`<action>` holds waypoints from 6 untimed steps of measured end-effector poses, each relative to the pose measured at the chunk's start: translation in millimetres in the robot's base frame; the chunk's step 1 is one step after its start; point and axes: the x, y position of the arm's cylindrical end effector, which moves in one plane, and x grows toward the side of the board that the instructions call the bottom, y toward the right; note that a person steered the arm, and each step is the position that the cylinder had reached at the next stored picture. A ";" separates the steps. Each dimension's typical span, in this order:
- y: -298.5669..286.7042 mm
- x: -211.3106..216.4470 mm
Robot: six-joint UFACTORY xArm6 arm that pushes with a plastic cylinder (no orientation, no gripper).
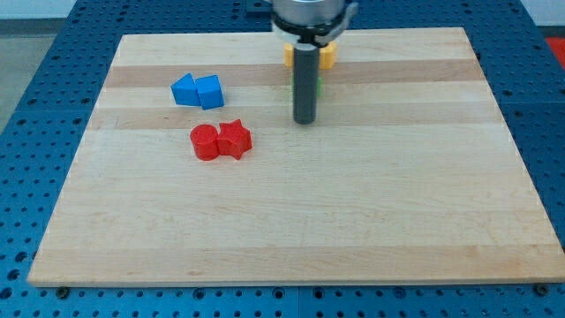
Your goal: Slide the green star into the green circle
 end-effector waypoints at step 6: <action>-25.5 -72.2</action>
